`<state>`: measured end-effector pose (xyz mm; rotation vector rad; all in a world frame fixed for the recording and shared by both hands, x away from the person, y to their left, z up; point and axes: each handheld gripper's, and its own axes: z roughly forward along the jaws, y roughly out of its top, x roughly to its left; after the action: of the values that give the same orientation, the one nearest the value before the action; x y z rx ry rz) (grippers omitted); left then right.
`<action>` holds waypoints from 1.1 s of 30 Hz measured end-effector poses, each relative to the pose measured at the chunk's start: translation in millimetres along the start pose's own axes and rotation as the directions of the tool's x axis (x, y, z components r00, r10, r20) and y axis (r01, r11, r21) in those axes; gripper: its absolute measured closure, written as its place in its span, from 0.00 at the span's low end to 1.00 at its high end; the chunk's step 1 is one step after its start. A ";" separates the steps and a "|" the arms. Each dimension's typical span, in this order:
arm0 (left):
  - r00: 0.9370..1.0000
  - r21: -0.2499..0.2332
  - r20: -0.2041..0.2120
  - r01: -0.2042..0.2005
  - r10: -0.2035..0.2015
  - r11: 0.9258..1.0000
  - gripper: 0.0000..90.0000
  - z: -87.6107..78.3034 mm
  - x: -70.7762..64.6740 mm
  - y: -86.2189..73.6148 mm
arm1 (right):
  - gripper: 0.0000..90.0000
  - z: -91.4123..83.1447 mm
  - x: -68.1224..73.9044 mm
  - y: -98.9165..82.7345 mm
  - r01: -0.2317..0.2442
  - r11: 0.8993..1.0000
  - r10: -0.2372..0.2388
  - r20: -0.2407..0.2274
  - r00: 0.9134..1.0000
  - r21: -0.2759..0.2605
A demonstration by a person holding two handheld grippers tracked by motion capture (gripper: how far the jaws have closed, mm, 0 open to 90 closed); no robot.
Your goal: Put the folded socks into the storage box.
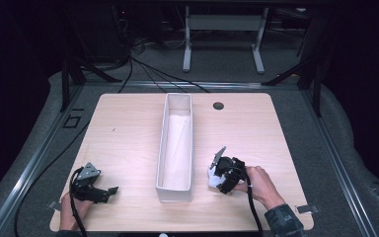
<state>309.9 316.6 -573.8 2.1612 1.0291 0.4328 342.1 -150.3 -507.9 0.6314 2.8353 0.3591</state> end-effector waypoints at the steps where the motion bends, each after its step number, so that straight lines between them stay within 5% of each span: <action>1: 1.000 0.000 0.000 0.001 -0.001 1.000 0.00 0.0 -0.1 0.0 | 0.34 1.8 -1.3 0.8 0.009 1.000 -0.009 -0.004 1.000 0.006; 10: 1.000 0.000 0.000 0.000 0.000 1.000 0.00 0.0 0.0 0.0 | 0.33 12.4 -6.7 6.0 0.015 0.999 -0.015 0.014 1.000 0.037; 22: 1.000 0.000 0.000 0.000 0.000 1.000 0.00 0.0 0.0 0.0 | 0.35 23.0 -19.5 9.0 -0.015 0.997 0.017 -0.020 1.000 0.072; 33: 1.000 0.000 0.000 0.001 -0.001 1.000 0.00 0.0 -0.2 -0.1 | 0.58 21.9 -24.3 1.4 -0.056 0.998 0.056 0.000 0.998 0.025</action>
<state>309.7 316.5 -573.9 2.1605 1.0297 0.4330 369.8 -155.6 -524.5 0.7166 2.8313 0.3337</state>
